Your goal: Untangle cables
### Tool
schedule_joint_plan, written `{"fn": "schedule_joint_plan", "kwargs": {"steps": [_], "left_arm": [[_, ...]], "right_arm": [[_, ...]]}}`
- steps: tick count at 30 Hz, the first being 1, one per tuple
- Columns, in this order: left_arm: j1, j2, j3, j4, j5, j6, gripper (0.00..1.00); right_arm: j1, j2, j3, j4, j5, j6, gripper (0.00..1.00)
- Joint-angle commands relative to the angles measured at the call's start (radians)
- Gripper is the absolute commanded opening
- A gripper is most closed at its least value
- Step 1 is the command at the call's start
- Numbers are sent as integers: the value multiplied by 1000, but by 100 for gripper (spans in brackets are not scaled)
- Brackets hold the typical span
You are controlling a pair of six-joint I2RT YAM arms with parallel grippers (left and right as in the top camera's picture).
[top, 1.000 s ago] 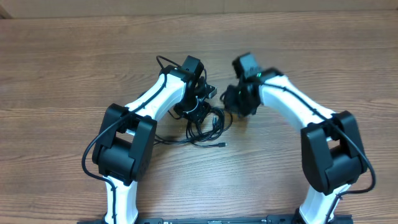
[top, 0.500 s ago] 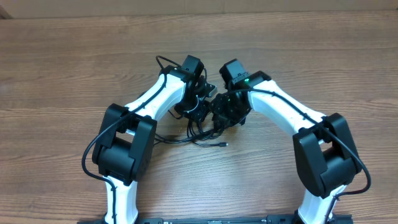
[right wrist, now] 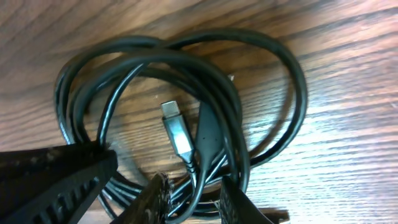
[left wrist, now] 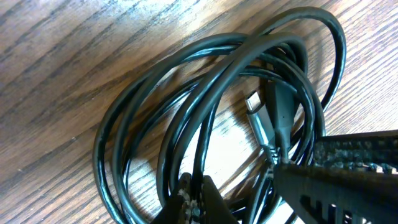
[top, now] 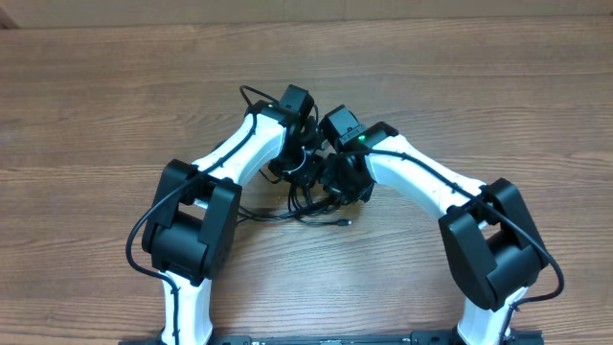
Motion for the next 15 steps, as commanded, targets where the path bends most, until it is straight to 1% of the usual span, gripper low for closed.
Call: {"fn": "schedule_joint_plan", "kwargs": {"steps": [1, 10, 15], "left_arm": [[-7, 11, -4, 1, 25, -18, 4], [-7, 11, -4, -1, 25, -18, 4], [-7, 11, -4, -2, 25, -18, 4]], "right_arm": [[24, -3, -6, 5, 89, 71, 26], [28, 26, -7, 12, 93, 94, 26], [28, 68, -7, 28, 53, 113, 27]]}}
